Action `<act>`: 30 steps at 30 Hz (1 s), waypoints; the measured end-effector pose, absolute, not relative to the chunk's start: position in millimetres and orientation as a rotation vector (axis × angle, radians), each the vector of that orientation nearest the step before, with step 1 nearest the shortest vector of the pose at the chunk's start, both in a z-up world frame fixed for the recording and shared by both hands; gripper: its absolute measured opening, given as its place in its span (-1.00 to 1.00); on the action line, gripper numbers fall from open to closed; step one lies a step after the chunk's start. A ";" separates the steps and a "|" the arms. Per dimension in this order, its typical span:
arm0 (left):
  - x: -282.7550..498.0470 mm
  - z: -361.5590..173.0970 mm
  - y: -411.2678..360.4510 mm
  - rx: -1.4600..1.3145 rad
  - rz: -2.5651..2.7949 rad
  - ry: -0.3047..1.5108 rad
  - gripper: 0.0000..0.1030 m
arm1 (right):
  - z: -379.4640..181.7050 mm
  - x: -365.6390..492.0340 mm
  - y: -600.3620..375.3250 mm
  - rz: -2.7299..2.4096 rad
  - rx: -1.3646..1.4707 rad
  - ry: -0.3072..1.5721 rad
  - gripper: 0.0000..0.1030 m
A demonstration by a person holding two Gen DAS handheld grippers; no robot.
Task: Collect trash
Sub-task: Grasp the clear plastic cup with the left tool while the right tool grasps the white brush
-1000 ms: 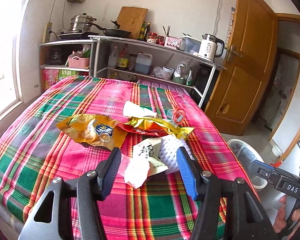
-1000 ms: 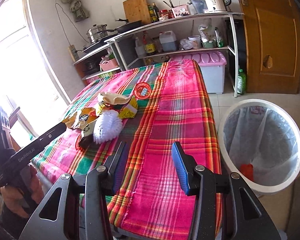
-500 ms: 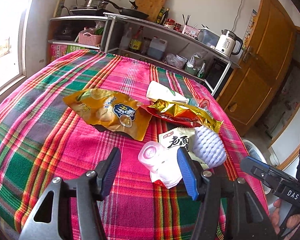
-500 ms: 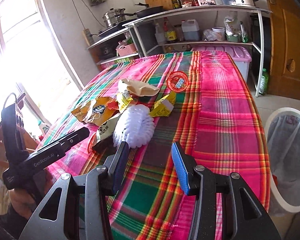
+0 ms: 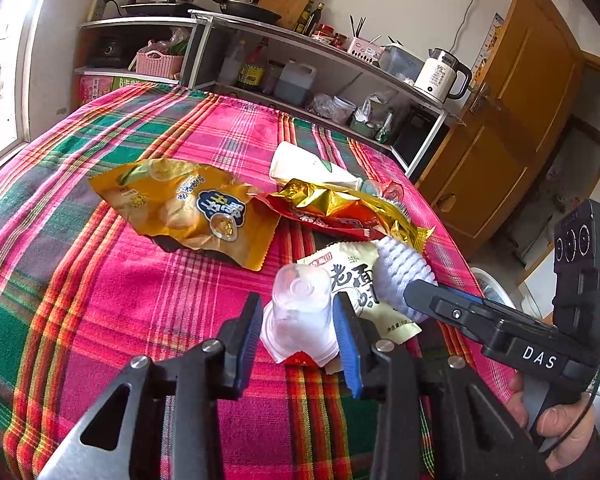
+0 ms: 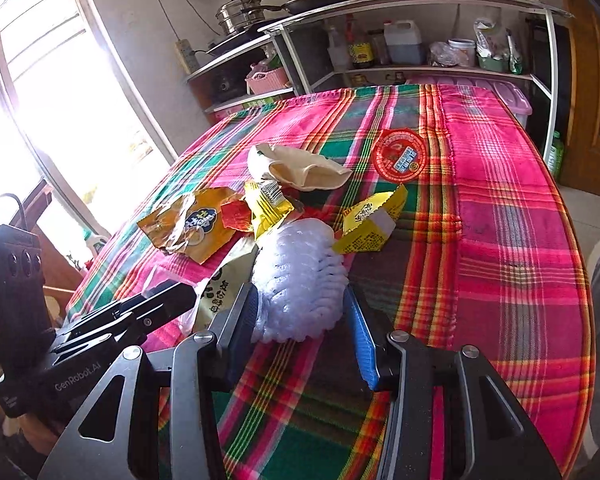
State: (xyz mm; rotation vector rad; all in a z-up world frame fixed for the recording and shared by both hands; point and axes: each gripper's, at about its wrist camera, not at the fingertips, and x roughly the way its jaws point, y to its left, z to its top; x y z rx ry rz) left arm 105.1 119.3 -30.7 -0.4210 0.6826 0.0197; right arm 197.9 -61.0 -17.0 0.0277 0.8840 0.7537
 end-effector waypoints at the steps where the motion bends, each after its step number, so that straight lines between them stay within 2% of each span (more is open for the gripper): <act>1: 105.0 -30.7 119.6 -0.421 0.019 0.682 -0.38 | -16.9 197.8 -60.8 0.751 0.023 0.883 -0.34; 5: 104.0 -29.3 118.9 -0.411 0.017 0.676 -0.38 | -16.6 195.0 -62.2 0.749 0.013 0.877 -0.55; 8: 101.9 -26.9 117.8 -0.402 0.020 0.669 -0.39 | -13.3 192.6 -65.3 0.747 0.014 0.867 -0.61; 30: 77.2 11.5 86.4 -0.330 -0.006 0.607 -0.39 | 10.5 161.8 -138.3 0.677 0.119 0.811 -0.64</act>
